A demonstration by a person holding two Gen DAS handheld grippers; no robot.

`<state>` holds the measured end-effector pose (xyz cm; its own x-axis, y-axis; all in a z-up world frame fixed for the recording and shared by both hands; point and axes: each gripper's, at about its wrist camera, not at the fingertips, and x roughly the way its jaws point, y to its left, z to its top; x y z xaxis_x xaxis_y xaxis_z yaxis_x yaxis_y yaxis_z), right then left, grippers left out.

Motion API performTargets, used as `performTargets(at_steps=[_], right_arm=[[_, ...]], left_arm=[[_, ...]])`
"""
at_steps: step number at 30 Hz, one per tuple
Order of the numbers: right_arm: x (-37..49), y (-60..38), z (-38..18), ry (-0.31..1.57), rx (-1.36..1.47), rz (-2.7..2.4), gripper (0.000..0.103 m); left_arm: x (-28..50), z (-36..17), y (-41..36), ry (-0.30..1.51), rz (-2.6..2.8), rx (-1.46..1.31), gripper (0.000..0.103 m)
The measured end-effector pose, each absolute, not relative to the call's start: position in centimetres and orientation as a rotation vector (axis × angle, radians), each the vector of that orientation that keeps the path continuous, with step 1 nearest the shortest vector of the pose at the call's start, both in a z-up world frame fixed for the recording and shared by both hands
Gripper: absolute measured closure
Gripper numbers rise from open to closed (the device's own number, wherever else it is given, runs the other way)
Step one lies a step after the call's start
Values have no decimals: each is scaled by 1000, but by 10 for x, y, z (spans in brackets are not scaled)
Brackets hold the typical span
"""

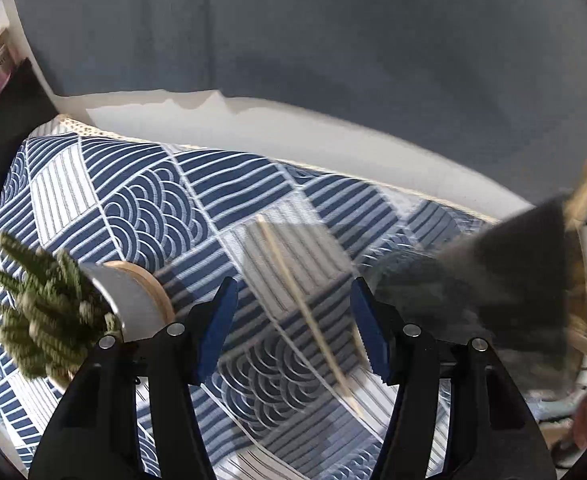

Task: Organize utensils
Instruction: 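Lower the right stick into the cup while the left tool swings its stick over the rim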

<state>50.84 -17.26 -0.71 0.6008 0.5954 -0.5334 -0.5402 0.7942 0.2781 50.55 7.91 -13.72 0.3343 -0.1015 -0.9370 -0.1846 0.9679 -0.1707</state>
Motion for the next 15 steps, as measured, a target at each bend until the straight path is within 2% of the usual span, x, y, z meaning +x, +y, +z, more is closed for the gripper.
performTargets(at_steps=[9,13,15], right_arm=[[517,-173,-16,657,106,660,98],[517,-178,-18,657,116,657,98],[517,-179,-19,657,123,654,98]], left_arm=[[524,-164,61,1251,237,-19,41],[524,-159,54,1238,217,3,41],[524,-152,56,1248,180,-75,50]])
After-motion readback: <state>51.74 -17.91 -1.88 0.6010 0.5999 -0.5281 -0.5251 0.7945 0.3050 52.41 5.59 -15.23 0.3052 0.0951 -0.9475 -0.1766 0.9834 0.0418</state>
